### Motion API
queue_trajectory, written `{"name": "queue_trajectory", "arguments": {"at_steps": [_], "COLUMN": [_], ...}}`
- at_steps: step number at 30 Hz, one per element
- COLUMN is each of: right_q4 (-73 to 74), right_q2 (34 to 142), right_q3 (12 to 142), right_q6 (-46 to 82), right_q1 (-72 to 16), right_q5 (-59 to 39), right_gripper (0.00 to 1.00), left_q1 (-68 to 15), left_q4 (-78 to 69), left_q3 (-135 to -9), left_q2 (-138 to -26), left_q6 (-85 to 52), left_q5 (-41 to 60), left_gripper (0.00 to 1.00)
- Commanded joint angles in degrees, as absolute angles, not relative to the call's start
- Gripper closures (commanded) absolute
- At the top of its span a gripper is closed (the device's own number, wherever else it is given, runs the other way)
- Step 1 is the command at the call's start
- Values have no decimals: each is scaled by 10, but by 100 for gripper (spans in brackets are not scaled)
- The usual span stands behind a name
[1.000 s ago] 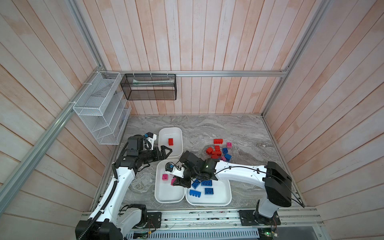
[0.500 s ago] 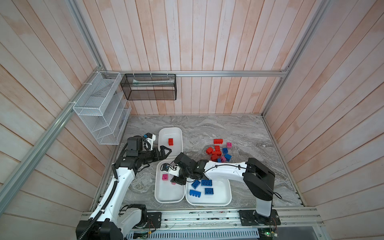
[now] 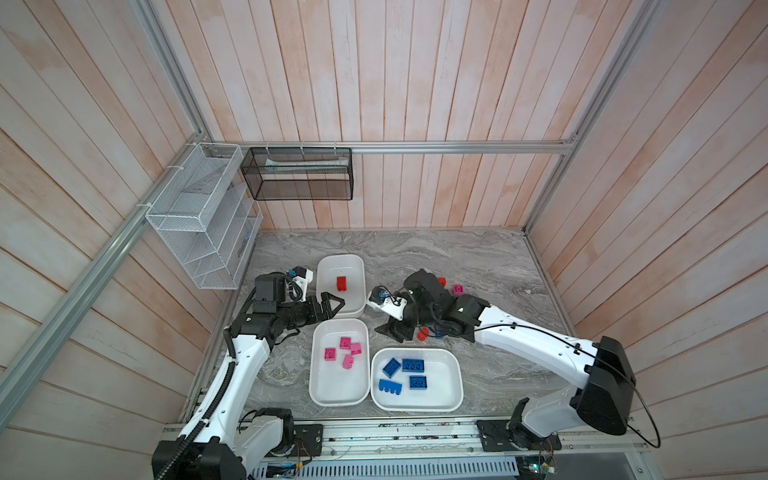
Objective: Sort the legos into containers by color
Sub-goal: 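Reach the right gripper back to the pile and grasp a red brick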
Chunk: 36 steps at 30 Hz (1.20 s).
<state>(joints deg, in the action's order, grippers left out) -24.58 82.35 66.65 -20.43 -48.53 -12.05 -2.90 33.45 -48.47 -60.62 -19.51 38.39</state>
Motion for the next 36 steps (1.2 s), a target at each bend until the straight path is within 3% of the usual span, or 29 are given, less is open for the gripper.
{"name": "queue_trajectory", "arguments": {"at_steps": [1,7,21,36], "right_q4": [-372,-368,-309,-292], "right_q2": [826,850,934,1000], "right_q3": [634,606,584,616], "right_q6": [-286,-362,-451,-454], "right_q1": [-444,-381,-366,-381], "right_q5": [-81,-67,-41,-49], "right_gripper": [29,29,32,52], "left_q1": [-26,-26,-26,-25], "left_q4": [329,326,327,327], "left_q3": [-474,-470,-469,-465], "left_q2": [-595,-596,-598,-598], "left_q6": [-185,-185,-180,-174], "left_q5": [405,409,408,409], "left_gripper": [0,0,0,0]}}
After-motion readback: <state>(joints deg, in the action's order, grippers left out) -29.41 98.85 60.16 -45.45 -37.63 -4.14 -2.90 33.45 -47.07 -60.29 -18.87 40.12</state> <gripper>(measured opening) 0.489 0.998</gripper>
